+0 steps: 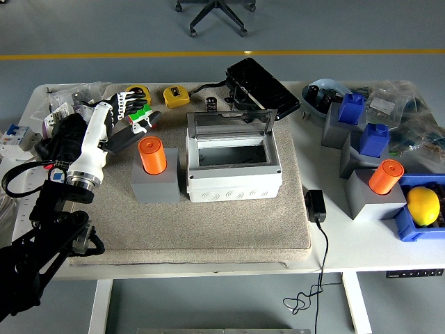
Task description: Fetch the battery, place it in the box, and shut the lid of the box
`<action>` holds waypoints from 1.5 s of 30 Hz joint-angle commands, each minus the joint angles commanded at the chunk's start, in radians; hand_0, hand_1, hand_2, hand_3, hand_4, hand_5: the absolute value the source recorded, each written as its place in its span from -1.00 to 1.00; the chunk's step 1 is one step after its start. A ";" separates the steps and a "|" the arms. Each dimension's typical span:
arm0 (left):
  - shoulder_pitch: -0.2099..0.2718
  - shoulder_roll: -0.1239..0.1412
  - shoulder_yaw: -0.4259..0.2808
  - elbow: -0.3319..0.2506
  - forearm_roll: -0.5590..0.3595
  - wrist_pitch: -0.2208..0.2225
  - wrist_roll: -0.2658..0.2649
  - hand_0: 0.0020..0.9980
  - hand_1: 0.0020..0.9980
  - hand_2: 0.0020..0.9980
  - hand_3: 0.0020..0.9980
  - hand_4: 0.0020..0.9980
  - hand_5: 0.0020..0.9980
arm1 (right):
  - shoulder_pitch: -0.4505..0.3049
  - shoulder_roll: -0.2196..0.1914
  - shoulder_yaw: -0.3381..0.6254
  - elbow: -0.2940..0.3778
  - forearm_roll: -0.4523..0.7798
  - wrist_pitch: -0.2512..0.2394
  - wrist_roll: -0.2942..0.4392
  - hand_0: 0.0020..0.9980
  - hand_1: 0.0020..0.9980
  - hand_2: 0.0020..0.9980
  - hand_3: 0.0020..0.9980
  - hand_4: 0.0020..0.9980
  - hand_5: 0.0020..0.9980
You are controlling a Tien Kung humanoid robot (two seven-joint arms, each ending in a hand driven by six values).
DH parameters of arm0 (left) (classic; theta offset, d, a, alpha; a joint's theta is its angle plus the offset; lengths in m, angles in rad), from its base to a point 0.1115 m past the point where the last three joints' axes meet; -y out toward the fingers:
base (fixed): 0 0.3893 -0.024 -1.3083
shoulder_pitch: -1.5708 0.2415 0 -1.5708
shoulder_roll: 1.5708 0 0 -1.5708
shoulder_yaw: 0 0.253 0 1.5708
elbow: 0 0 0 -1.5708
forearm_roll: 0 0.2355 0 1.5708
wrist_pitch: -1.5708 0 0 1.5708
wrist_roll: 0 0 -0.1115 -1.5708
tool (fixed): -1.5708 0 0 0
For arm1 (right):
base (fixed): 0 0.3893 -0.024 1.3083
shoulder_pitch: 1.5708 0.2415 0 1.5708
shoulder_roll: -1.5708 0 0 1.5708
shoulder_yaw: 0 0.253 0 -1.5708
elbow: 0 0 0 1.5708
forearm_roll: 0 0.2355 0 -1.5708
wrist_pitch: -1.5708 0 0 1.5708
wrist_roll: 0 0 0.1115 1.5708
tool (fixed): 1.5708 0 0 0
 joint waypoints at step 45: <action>-0.013 -0.017 0.188 0.107 -0.198 0.055 -0.134 0.02 0.08 0.05 0.18 1.00 -0.58 | 0.001 -0.002 -0.017 0.002 -0.004 0.001 0.000 0.19 0.22 0.19 0.16 0.88 -0.10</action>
